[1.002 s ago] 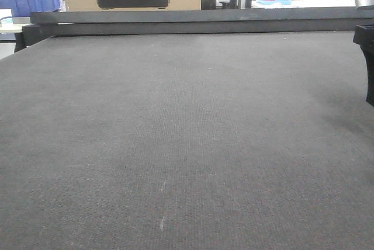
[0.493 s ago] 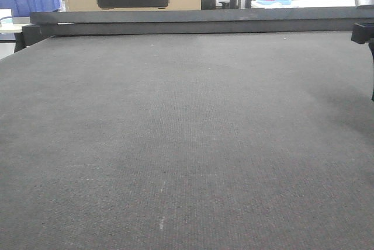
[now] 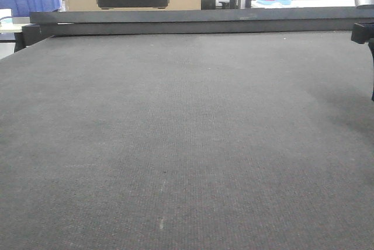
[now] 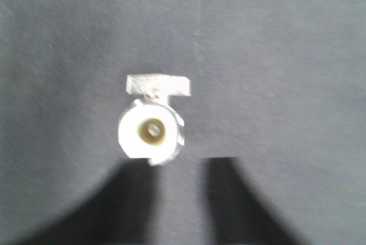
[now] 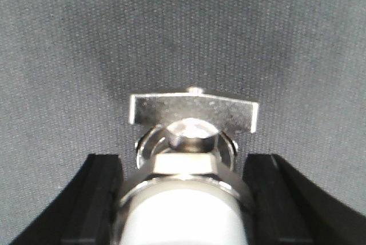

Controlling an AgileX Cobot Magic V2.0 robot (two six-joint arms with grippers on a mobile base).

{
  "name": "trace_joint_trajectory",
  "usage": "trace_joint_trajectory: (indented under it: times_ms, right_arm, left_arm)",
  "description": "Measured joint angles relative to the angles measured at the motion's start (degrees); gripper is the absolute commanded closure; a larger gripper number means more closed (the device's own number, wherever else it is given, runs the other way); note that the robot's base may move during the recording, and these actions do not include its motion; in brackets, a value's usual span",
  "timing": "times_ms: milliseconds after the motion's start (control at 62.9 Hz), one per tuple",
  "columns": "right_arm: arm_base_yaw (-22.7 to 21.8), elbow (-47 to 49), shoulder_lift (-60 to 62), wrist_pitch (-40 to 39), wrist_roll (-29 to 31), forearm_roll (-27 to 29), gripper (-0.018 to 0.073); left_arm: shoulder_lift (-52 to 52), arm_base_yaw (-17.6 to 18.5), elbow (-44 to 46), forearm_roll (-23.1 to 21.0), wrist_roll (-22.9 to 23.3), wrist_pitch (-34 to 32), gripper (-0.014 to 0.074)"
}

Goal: Place valve from conveyor to right shelf box
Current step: 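Close the left gripper around the second silver valve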

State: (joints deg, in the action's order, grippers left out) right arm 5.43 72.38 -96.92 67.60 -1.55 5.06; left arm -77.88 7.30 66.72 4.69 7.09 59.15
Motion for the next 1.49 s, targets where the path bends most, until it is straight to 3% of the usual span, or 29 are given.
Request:
trace_joint_trajectory:
  times_ms: [111, 541, 938, 1495]
  right_arm:
    - [0.0, 0.0, 0.0, 0.0, 0.0, 0.1, 0.0725]
    - [0.0, 0.0, 0.0, 0.0, 0.0, 0.2, 0.0725]
    - [0.0, 0.0, 0.0, -0.5, -0.1, 0.4, 0.0725]
    - [0.0, 0.0, 0.0, -0.7, -0.1, 0.4, 0.0725]
  left_arm:
    - [-1.9, 0.0, 1.0, 2.0, -0.3, 0.0, 0.0117]
    - [-11.4, -2.5, 3.4, 2.2, -3.5, 3.0, 0.0125]
    - [-15.7, -3.9, 3.4, -3.4, -7.9, 1.1, 0.0173]
    - [-18.7, -3.9, 3.5, -2.9, -8.3, 0.4, 0.0174]
